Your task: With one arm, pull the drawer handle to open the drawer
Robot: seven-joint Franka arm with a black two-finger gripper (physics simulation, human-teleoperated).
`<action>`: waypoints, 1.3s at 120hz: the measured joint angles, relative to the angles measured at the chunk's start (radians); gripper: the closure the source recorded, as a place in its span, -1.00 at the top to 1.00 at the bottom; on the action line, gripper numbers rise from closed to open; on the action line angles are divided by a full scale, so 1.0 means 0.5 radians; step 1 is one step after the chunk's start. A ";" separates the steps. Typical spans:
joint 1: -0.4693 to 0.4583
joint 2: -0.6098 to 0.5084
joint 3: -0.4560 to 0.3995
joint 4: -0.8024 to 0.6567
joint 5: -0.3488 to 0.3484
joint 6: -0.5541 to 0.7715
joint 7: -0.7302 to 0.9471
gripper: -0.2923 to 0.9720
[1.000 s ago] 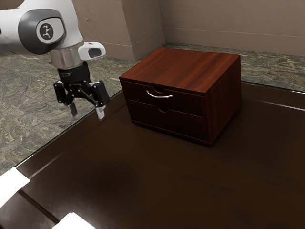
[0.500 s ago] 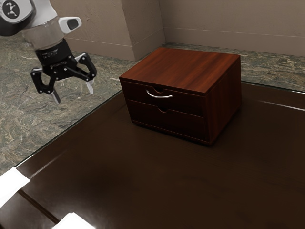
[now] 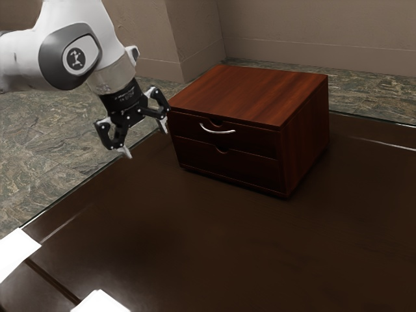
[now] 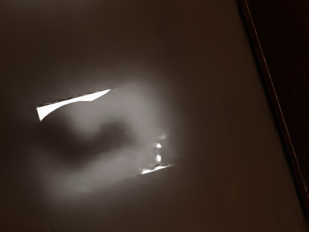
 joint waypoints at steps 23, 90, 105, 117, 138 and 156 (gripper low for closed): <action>-0.082 0.085 0.000 -0.005 -0.010 0.241 -0.215 0.54; -0.057 0.290 -0.037 0.058 -0.077 0.615 -0.560 0.45; -0.052 0.360 -0.041 0.109 -0.083 0.695 -0.599 0.40; -0.044 0.406 -0.041 0.143 -0.086 0.739 -0.626 0.37; -0.020 0.488 -0.068 0.225 -0.089 0.778 -0.663 0.34; 0.002 0.498 -0.071 0.232 -0.091 0.793 -0.688 0.33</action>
